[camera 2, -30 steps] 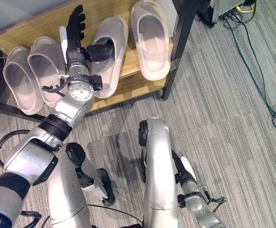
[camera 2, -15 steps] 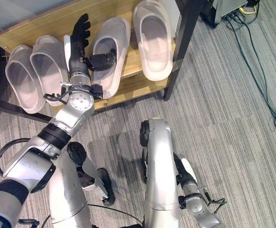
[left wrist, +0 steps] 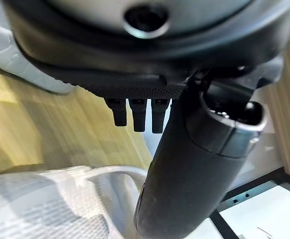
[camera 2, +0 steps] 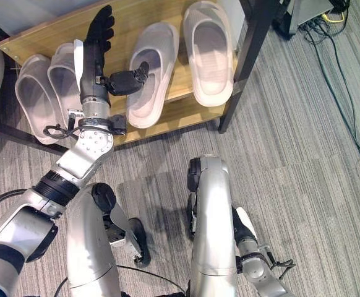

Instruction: Arrange the slippers neatly on the shoe rack.

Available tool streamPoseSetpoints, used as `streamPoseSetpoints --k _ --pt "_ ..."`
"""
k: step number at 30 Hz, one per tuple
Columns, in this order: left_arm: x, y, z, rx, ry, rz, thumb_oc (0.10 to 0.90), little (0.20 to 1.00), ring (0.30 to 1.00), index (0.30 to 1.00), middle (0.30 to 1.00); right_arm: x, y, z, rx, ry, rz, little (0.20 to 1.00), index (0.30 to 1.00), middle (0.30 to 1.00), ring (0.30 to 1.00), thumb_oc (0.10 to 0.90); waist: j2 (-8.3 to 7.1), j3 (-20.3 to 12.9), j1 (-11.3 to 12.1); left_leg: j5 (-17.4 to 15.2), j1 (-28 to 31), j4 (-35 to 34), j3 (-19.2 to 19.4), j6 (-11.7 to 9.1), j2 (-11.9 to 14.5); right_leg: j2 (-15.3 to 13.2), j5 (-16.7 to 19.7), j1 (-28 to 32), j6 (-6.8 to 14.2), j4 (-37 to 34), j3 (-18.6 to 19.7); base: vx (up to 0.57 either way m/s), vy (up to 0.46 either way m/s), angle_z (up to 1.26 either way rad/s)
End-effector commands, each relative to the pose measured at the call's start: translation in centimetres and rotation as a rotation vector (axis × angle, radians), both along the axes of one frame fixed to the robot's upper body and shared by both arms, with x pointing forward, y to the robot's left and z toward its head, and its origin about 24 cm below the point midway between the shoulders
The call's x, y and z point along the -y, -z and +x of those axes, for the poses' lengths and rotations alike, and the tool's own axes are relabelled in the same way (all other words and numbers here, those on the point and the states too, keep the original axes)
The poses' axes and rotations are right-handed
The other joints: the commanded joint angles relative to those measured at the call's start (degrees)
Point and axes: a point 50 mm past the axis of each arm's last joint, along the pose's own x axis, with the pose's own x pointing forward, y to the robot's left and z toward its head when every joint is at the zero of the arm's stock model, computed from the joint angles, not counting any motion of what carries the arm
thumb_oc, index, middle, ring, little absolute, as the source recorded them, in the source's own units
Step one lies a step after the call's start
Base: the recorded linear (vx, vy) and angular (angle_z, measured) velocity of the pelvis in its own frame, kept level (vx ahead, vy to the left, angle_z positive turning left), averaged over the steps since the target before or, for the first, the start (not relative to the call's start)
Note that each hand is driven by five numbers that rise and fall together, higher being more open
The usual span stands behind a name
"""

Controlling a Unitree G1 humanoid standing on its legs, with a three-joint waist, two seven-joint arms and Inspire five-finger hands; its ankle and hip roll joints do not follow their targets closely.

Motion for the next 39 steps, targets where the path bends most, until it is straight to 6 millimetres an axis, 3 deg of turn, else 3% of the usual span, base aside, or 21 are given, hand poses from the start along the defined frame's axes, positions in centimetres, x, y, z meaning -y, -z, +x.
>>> streamPoseSetpoints --k 1,14,17,23,29,39 --pt "-1.1 -7.1 -2.6 0.354 0.017 -0.011 0.800 0.900 0.900 0.900 0.900 -0.6 -2.3 0.5 0.134 -0.053 0.013 0.900 0.900 0.900 0.900 0.800 -0.53 -1.75 1.82 5.33 -5.10 -5.22 -4.91 -2.97 -0.60 -0.62 -9.21 9.45 4.51 3.36 10.50 -0.01 0.003 0.07" --pt "0.1 -5.6 -6.6 0.433 0.221 -0.023 0.800 0.900 0.900 0.900 0.900 -0.3 -2.1 0.5 0.131 -0.028 0.004 0.900 0.900 0.900 0.900 0.800 -0.08 -1.75 3.17 4.72 -5.10 -5.08 -4.88 -2.92 -0.79 -0.67 -9.18 9.45 4.30 3.26 10.11 0.00 0.000 0.01" --pt "0.4 -5.1 -8.4 0.444 0.342 -0.057 0.800 0.900 0.900 0.900 0.900 -0.1 -1.9 0.2 0.123 -0.010 -0.002 0.900 0.900 0.900 0.900 0.800 0.55 -1.75 3.87 4.54 -5.10 -4.72 -4.94 -2.79 -0.54 -0.68 -9.17 9.45 4.19 3.31 9.87 0.00 0.003 0.01" --pt "1.0 -4.4 -9.9 0.374 0.571 -0.177 0.800 0.900 0.900 0.900 0.900 0.0 -1.9 0.2 0.118 -0.004 -0.020 0.900 0.900 0.900 0.900 0.800 1.02 -1.75 4.22 4.33 -5.10 -5.16 -4.92 -2.71 -0.69 -0.98 -9.15 9.45 4.19 2.81 9.67 0.00 0.000 0.00" --pt "2.0 -3.8 -10.2 0.268 0.743 -0.192 0.800 0.900 0.900 0.900 0.900 0.0 -1.6 0.0 0.089 -0.016 -0.033 0.900 0.900 0.900 0.900 0.800 0.92 -1.75 4.17 4.19 -5.10 -4.97 -4.86 -2.72 -0.62 -0.91 -9.07 9.45 4.11 2.91 10.01 0.00 0.000 0.00" --pt "3.5 -2.5 -9.1 0.167 0.765 -0.125 0.800 0.900 0.900 0.900 0.900 0.1 -1.3 0.1 0.069 -0.028 -0.060 0.900 0.900 0.900 0.900 0.800 0.70 -1.75 3.87 4.62 -5.10 -5.36 -4.67 -2.82 -0.46 -0.85 -8.72 9.45 4.03 2.48 10.27 0.00 0.000 0.00"
